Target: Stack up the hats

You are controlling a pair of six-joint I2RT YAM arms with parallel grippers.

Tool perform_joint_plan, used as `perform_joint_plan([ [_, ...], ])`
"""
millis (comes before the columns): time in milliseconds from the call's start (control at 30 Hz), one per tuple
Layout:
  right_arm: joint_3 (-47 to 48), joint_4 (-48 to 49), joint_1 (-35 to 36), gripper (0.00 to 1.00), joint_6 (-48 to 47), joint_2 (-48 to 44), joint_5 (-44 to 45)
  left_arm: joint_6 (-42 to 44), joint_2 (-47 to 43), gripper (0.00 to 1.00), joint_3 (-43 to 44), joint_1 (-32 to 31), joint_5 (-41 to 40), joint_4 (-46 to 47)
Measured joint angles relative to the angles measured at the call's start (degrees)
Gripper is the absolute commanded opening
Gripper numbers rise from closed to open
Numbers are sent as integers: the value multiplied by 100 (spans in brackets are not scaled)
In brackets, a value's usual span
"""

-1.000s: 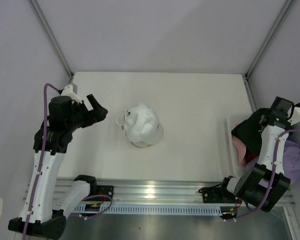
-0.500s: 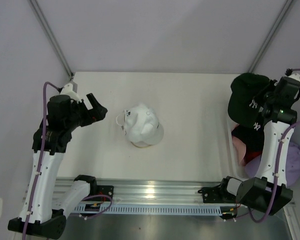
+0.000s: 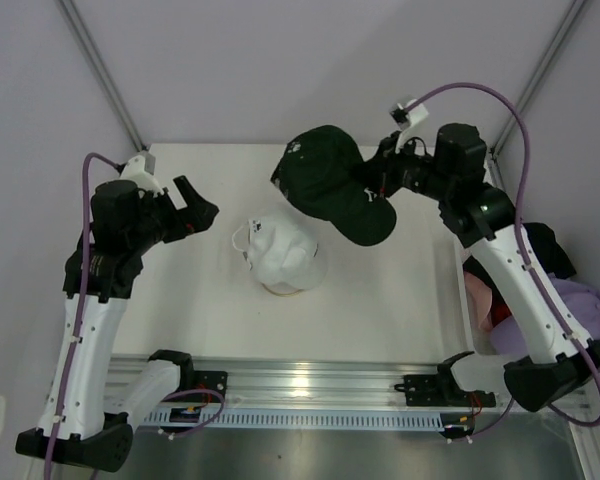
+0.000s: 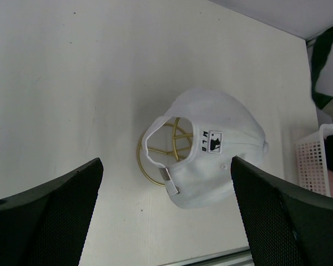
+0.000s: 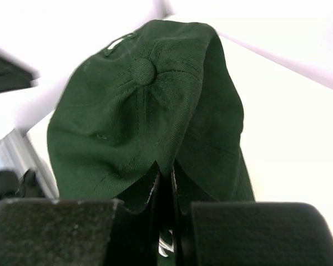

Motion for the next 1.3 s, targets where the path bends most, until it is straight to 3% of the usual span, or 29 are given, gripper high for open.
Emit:
perform_joint_plan([
  [267, 1320, 26, 975, 6, -717, 1355, -728, -94, -66, 100, -44, 76, 411, 153],
  [500, 1390, -63, 1585, 2, -1121, 1917, -909, -157, -221, 100, -61, 378, 511, 166],
  [867, 420, 297, 1349, 0, -1095, 1932, -1093, -90, -227, 99, -229, 817, 551, 83],
  [1300, -918, 1694, 1014, 0, -542, 1768, -1733, -96, -4, 99, -741, 835, 909, 243],
])
